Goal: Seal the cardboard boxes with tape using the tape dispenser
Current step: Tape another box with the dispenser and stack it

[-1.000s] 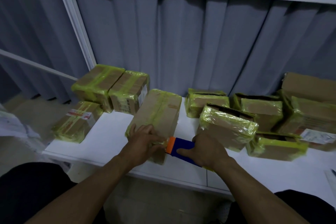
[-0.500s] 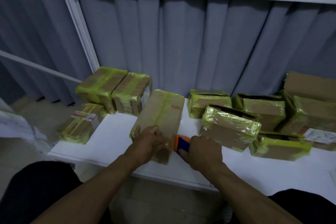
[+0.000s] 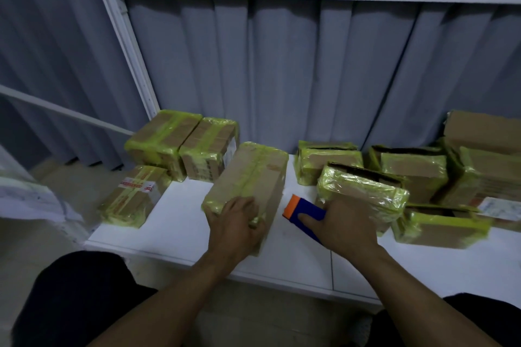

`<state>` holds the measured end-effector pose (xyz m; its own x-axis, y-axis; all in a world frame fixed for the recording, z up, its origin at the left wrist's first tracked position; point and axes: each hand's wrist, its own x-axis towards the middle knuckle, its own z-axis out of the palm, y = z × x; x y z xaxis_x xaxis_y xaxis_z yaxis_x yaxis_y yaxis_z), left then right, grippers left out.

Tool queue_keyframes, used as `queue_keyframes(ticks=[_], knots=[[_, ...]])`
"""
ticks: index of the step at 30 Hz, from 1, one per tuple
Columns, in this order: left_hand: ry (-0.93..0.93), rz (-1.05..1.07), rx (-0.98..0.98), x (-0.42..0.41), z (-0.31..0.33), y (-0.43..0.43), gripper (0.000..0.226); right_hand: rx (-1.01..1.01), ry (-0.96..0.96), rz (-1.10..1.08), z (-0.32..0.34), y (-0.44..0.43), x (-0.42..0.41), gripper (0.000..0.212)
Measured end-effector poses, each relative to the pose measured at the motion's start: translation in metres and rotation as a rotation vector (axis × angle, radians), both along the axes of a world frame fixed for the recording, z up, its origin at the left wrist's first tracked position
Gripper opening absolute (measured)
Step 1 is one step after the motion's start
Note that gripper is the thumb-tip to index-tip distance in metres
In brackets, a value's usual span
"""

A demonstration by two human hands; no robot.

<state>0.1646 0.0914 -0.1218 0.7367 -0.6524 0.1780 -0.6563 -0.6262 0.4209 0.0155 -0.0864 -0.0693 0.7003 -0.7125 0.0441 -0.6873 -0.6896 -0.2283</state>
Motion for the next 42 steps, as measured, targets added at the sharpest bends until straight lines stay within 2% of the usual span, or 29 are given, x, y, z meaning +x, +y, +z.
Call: queue_keyframes(ticks=[3, 6, 10, 13, 15, 17, 19, 20, 22, 24, 25, 28, 31, 33, 37, 42], knots=[[0.15, -0.027, -0.038, 0.004, 0.002, 0.01, 0.055, 0.024, -0.088, -0.018, 0.014, 0.001, -0.005, 0.06], [0.17, -0.08, 0.049, 0.011, 0.0, 0.026, 0.058, 0.138, -0.182, -0.032, 0.026, 0.006, -0.005, 0.056], [0.095, -0.117, 0.077, 0.021, 0.013, 0.056, 0.06, 0.207, -0.28, -0.042, 0.037, 0.015, -0.002, 0.054], [0.119, 0.054, -0.006, 0.038, 0.018, 0.084, 0.046, 0.239, -0.322, -0.036, 0.042, 0.018, 0.002, 0.052], [-0.001, 0.253, 0.011, 0.057, 0.017, 0.098, 0.04, 0.256, -0.345, -0.031, 0.041, 0.02, 0.006, 0.052], [-0.108, 0.327, 0.039, 0.063, 0.02, 0.098, 0.039, 0.253, -0.354, -0.016, 0.038, 0.021, 0.01, 0.054], [-0.065, 0.271, -0.018, 0.049, 0.028, 0.085, 0.034, 0.233, -0.324, -0.007, 0.034, 0.023, 0.014, 0.054], [0.012, 0.235, -0.031, 0.038, 0.03, 0.076, 0.039, 0.228, -0.312, -0.007, 0.033, 0.023, 0.015, 0.053], [0.131, 0.115, 0.061, 0.014, 0.027, 0.052, 0.068, 0.243, -0.314, -0.006, 0.03, 0.023, 0.018, 0.055], [0.151, 0.015, 0.237, -0.004, 0.021, 0.033, 0.1, 0.257, -0.318, -0.003, 0.028, 0.021, 0.017, 0.055], [0.146, -0.009, 0.297, -0.008, 0.017, 0.026, 0.107, 0.256, -0.315, -0.003, 0.028, 0.021, 0.016, 0.054], [0.103, -0.09, 0.273, -0.011, 0.012, 0.014, 0.088, 0.257, -0.323, -0.009, 0.027, 0.017, 0.008, 0.053], [0.147, -0.29, 0.235, -0.01, 0.022, 0.007, 0.073, 0.236, -0.328, -0.012, 0.03, 0.013, -0.001, 0.052], [0.214, -0.332, 0.231, -0.007, 0.031, 0.005, 0.075, 0.236, -0.328, -0.016, 0.032, 0.011, -0.005, 0.05], [0.197, -0.358, 0.248, -0.003, 0.033, 0.007, 0.084, 0.214, -0.313, 0.004, 0.031, 0.008, -0.009, 0.054], [0.218, -0.385, 0.237, -0.002, 0.031, 0.01, 0.067, 0.221, -0.298, 0.022, 0.026, 0.007, -0.008, 0.057]])
